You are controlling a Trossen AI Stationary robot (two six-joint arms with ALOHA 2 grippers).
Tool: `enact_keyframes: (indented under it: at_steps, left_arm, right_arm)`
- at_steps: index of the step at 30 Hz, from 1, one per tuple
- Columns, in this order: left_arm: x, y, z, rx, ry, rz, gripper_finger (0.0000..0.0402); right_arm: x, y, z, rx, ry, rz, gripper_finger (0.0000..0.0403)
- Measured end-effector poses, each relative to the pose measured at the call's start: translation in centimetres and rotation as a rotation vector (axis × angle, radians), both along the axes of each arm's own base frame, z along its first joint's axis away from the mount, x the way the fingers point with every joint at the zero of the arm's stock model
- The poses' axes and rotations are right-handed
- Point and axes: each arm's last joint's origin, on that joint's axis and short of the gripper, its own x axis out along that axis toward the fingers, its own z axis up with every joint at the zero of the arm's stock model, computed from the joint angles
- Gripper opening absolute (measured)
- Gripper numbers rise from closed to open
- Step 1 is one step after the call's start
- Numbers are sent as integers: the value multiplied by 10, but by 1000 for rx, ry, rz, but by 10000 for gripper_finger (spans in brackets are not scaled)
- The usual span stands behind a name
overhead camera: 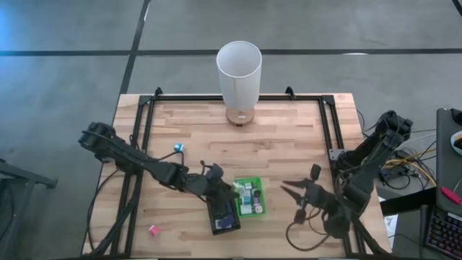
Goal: Pick & Place Office items
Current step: Put the green charger adapter into the green bin
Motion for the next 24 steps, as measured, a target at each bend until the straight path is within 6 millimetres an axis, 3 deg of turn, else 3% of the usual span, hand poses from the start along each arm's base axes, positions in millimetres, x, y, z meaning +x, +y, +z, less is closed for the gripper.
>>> enact_keyframes:
  at_steps: [9,16,20,24]
  left_arm:
    - [3,-2,2,24,-8,-38,133]
    - [3,-6,6,-46,-16,-150,133]
    - [5,-11,13,-113,-22,-262,133]
    - [6,-14,19,-182,-18,-332,133]
  right_arm:
    - [0,14,-23,169,207,193,68]
    - [24,31,-53,-300,350,294,68]
    - [48,38,-59,-565,376,292,68]
    - [70,42,-63,-710,422,284,68]
